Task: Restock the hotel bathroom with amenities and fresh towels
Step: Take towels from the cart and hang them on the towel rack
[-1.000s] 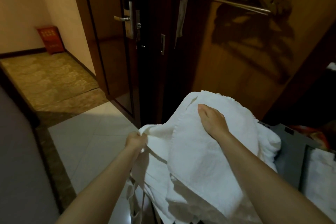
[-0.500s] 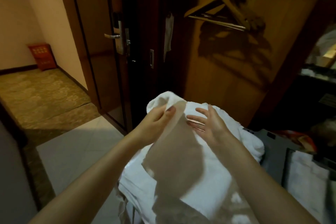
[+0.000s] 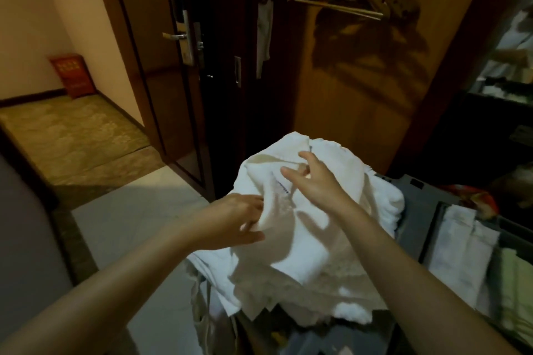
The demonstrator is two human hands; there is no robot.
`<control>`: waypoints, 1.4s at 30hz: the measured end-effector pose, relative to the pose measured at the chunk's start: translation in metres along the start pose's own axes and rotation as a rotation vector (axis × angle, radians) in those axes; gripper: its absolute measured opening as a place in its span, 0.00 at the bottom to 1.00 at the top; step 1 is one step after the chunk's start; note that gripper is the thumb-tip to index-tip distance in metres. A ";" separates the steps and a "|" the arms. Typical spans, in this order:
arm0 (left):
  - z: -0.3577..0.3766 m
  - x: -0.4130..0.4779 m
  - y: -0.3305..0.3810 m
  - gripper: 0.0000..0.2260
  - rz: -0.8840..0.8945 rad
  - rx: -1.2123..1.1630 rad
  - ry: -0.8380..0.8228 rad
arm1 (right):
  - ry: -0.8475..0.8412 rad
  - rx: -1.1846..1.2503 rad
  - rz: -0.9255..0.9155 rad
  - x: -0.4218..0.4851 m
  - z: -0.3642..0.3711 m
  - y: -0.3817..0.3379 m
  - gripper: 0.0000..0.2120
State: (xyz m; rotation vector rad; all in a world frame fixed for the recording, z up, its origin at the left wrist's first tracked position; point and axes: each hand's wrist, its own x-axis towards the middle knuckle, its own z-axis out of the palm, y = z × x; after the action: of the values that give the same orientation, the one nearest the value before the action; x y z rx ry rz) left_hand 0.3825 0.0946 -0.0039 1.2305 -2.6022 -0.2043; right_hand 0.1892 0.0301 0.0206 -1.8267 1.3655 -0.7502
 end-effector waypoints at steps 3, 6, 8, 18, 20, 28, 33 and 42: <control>0.013 -0.007 0.006 0.12 0.003 0.076 0.010 | -0.024 -0.113 -0.126 -0.002 0.021 -0.018 0.29; 0.027 -0.019 0.003 0.10 -0.071 -0.154 0.056 | -0.156 -0.267 -0.170 -0.007 0.036 -0.020 0.32; 0.031 -0.029 0.001 0.08 -0.218 -0.404 0.122 | -0.166 -0.278 -0.194 -0.014 0.034 -0.011 0.30; 0.063 -0.018 -0.010 0.14 -1.154 -0.931 0.456 | 0.031 0.165 -0.047 -0.059 -0.023 0.045 0.29; 0.066 -0.012 -0.010 0.17 -1.214 -1.025 0.425 | 0.021 0.134 -0.028 -0.068 -0.022 0.050 0.29; 0.074 -0.011 -0.015 0.08 -1.286 -1.297 0.548 | -0.092 0.159 0.008 -0.078 -0.016 0.045 0.14; 0.059 -0.019 -0.026 0.07 -1.367 -1.242 0.821 | -0.241 0.253 0.008 -0.082 -0.012 0.033 0.14; 0.057 -0.016 -0.020 0.11 -1.377 -1.268 0.941 | -0.262 0.421 0.097 -0.101 -0.004 0.042 0.18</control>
State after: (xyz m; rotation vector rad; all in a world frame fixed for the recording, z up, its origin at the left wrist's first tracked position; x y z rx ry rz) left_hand 0.3909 0.0956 -0.0658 1.5826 -0.2784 -0.9575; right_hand 0.1360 0.1195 -0.0147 -1.4574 1.0276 -0.6620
